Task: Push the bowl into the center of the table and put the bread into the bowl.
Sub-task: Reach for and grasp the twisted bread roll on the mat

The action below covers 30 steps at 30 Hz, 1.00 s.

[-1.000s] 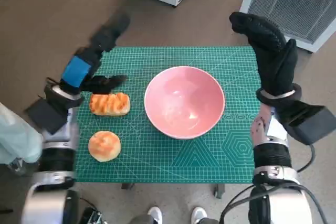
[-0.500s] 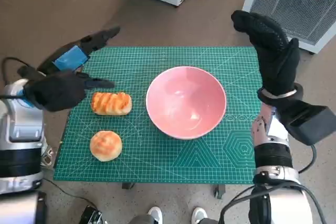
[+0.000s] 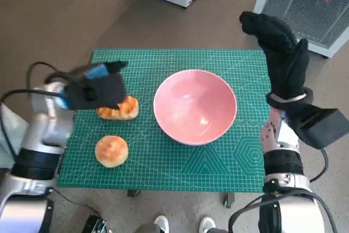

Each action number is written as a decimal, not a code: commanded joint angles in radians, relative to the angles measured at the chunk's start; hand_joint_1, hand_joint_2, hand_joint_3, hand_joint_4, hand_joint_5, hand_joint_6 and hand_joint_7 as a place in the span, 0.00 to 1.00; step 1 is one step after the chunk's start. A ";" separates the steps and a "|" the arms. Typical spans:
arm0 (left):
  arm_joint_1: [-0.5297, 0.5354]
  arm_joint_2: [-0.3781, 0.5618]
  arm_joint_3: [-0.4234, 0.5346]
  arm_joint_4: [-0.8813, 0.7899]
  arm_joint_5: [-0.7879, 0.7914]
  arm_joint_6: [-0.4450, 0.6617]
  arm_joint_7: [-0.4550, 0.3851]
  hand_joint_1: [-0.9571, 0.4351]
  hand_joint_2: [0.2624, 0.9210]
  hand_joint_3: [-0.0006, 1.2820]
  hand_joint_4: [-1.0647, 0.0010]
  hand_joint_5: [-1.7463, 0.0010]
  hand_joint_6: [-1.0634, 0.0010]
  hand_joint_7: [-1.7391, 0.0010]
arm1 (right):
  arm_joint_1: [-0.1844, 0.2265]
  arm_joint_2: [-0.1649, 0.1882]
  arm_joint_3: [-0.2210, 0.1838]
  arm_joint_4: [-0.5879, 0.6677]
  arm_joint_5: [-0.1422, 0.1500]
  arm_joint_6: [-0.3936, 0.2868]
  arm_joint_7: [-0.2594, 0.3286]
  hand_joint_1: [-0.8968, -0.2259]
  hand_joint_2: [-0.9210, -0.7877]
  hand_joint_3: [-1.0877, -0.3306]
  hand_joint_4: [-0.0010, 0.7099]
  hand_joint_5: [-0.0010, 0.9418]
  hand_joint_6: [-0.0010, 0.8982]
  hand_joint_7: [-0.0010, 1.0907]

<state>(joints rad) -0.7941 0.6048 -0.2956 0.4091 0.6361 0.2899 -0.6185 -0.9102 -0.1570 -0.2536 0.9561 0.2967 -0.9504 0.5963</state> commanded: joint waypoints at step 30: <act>-0.191 -0.162 -0.161 0.690 0.055 -0.142 0.289 0.64 0.71 0.01 0.85 0.98 0.72 0.99 | 0.024 -0.028 0.004 0.014 -0.005 0.013 0.007 0.25 0.00 0.56 0.27 0.00 0.30 0.08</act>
<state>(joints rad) -0.9500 0.4561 -0.4500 1.0517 0.6902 0.1527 -0.3597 -0.9099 -0.1789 -0.2526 0.9616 0.2912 -0.9503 0.5952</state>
